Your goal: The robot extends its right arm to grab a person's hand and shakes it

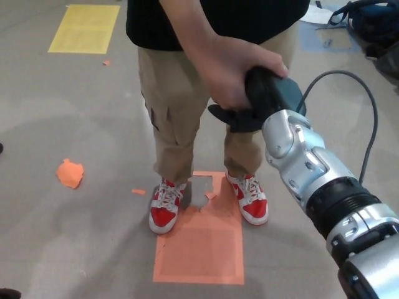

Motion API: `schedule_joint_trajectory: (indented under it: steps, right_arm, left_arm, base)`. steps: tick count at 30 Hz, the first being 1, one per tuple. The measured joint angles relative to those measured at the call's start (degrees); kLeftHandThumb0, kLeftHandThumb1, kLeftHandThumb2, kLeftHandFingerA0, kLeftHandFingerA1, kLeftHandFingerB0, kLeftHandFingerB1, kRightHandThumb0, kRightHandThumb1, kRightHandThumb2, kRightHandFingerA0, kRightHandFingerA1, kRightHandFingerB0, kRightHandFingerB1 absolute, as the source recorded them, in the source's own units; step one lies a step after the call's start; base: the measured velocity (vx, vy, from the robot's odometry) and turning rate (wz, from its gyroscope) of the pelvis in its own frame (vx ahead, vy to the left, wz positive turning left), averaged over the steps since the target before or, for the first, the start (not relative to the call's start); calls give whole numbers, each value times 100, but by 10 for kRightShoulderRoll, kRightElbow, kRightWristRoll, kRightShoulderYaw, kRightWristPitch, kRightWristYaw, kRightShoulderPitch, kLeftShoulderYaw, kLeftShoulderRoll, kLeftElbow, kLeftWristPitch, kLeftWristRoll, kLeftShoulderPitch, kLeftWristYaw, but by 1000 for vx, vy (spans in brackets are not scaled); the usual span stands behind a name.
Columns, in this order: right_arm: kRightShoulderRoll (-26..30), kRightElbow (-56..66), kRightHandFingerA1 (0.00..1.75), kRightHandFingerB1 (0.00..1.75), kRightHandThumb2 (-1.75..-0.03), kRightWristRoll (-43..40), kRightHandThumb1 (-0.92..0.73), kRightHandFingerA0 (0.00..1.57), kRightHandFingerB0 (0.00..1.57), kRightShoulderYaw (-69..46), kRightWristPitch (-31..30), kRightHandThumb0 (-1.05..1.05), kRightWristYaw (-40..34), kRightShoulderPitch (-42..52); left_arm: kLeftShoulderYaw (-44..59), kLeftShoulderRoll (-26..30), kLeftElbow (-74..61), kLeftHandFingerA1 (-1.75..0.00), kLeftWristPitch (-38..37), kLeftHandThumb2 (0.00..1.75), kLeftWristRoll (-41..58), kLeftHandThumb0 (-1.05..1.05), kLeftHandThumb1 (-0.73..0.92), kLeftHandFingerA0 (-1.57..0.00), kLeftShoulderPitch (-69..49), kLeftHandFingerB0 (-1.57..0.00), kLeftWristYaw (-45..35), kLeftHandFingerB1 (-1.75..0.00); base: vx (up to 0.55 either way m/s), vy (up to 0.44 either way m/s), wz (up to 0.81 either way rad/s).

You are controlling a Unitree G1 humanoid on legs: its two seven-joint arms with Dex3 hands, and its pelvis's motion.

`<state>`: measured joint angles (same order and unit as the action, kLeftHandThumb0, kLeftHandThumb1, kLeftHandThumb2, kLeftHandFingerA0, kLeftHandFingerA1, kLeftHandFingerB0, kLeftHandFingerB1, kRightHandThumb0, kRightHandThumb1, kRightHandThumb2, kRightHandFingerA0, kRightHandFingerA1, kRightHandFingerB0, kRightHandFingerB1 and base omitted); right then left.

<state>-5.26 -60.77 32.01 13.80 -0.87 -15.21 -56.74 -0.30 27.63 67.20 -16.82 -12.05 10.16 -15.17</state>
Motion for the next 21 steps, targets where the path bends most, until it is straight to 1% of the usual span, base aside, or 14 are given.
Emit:
schedule_joint_trajectory:
  steps: [1, 2, 6, 11, 14, 15, 18, 21]
  right_arm:
    - [0, -3, 5, 11, -102, -4, -64, 1, 7, -1, 3, -96, 4, -1]
    - [3, -3, 0, 0, -104, -9, -66, 0, 0, -3, 4, -101, 12, -1]
    - [17, 17, 1, 0, -103, -24, -65, 0, 0, -7, 5, -100, 48, 2]
    - [41, 123, 1, 0, -101, -58, -63, 0, 0, -29, 17, -98, 100, 48]
    - [57, 162, 2, 0, -98, -78, -61, 0, 0, -39, 19, -96, 130, 61]
    - [61, 168, 2, 0, -99, -83, -60, 0, 0, -41, 19, -97, 138, 62]
    - [72, 183, 3, 0, -98, -98, -61, 0, 0, -48, 20, -96, 157, 68]
    - [83, 189, 3, 0, -97, -117, -61, 0, 0, -61, 20, -95, 177, 83]
  left_arm:
    - [0, 0, 1, -40, 0, 65, 0, -49, 86, -43, 1, -30, 0, -33]
    - [0, 0, 2, -40, 0, 66, 0, -49, 86, -41, 3, -29, 0, -34]
    - [1, 1, 1, -38, 0, 65, 0, -50, 86, -38, 4, -28, -1, -33]
    - [3, 1, 4, -39, -1, 65, 1, -48, 88, -40, 3, -27, -2, -33]
    - [3, 1, 4, -41, -1, 66, 1, -46, 87, -41, 5, -30, -2, -34]
    - [4, 1, 4, -39, -1, 65, 1, -47, 88, -38, 5, -27, -2, -33]
    - [8, 2, 5, -38, -2, 66, 4, -48, 88, -37, 8, -26, -4, -33]
    - [10, 5, 7, -38, -2, 66, 5, -49, 87, -39, 9, -30, -6, -33]
  base:
    - [0, 0, 0]
    - [0, 0, 0]
    - [0, 0, 0]
    - [0, 0, 0]
    - [0, 0, 0]
    - [0, 0, 0]
    - [0, 0, 0]
    - [0, 0, 0]
